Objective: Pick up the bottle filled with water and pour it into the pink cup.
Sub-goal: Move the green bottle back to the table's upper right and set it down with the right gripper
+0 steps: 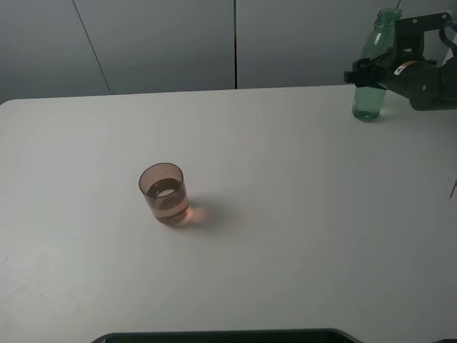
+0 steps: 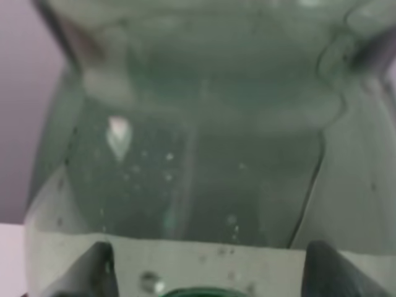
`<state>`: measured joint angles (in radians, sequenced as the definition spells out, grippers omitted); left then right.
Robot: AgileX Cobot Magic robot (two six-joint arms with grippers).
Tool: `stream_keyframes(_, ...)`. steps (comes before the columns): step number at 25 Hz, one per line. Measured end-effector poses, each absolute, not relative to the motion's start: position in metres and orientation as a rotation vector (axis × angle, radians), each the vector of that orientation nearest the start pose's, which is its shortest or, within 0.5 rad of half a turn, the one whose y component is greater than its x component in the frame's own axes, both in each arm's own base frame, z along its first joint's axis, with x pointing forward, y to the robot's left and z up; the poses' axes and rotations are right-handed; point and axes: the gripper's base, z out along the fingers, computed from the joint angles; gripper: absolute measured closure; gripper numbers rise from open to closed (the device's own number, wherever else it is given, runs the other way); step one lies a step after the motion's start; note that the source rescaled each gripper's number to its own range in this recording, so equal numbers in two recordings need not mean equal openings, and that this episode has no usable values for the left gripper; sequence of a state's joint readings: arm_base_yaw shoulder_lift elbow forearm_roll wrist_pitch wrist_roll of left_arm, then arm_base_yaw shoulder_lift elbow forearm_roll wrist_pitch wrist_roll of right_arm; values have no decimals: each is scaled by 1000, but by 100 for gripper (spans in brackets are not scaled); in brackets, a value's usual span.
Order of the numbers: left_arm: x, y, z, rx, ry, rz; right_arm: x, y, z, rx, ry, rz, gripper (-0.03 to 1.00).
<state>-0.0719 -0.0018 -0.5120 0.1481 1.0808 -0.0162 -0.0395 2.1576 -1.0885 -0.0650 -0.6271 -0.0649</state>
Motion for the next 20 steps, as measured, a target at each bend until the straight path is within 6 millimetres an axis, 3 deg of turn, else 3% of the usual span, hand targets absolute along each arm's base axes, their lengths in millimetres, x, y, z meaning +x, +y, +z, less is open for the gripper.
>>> stream_keyframes(18,-7,12,280,47,2043,122,432,-14,108,-73,1931,-51,94)
stream_keyframes(19,-7,12,280,47,2043,122,432,-14,108,-73,1928,-51,72)
stream_keyframes(20,-7,12,280,47,2043,122,432,-14,110,-70,1923,-52,35)
